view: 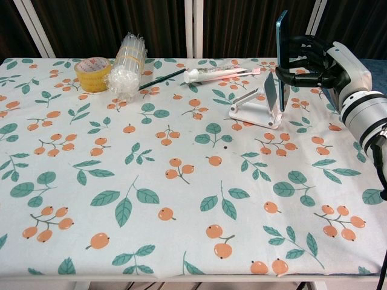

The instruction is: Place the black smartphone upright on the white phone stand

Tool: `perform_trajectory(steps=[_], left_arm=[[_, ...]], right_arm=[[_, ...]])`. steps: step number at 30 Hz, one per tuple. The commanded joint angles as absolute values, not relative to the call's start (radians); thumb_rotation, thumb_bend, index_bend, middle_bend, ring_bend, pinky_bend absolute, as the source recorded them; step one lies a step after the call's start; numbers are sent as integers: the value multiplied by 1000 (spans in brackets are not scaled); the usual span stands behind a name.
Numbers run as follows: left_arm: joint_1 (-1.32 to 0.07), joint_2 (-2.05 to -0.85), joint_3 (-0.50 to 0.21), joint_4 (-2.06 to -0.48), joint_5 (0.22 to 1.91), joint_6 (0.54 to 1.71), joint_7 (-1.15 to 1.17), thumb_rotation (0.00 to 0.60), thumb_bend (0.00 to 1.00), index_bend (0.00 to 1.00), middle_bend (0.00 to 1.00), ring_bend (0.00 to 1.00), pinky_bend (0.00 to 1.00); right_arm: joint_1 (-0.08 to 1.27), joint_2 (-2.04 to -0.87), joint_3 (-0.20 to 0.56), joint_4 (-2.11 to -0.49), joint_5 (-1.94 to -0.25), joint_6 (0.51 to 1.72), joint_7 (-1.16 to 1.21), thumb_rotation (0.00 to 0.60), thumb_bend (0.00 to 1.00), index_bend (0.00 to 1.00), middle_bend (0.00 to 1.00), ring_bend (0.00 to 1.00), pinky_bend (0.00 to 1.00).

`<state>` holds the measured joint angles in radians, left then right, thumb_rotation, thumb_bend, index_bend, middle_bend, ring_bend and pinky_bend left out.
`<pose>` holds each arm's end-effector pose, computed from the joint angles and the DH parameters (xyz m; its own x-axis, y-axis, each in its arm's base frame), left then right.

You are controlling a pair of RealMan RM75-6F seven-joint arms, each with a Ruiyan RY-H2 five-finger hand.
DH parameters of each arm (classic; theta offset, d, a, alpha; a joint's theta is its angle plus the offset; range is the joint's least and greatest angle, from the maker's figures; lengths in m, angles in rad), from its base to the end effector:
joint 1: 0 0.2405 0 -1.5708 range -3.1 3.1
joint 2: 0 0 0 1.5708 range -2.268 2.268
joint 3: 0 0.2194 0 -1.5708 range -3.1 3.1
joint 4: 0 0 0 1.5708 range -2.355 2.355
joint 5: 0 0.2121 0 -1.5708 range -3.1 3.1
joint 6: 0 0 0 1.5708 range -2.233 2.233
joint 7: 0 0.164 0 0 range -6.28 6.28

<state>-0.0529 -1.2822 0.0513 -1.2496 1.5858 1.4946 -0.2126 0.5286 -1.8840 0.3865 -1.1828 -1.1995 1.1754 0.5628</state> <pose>-0.3307 0.1700 0.1097 0.3909 0.1078 0.9141 0.9204 -0.0529 -0.3873 -0.1536 -0.3432 -0.0305 -0.6021 -0.0526 0.7967 -0.7974 -0.0122 -0.6034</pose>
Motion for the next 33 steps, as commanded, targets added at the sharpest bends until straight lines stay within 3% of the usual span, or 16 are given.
perform_trajectory(steps=[1,33], left_arm=[[-53,-1281,51,-1250,1585,1494,-212,315,52,73,51,79,219],[-45,-1263,49,-1259,1585,1504,-203,314,52,73,50,79,219]], right_arm=[[534,-1889,390,-1176,-1194,1164,561,600,340,617,312,279,0],[540,-1919,389,-1102,-1197,1126,589,600,340,640,307,270,0]])
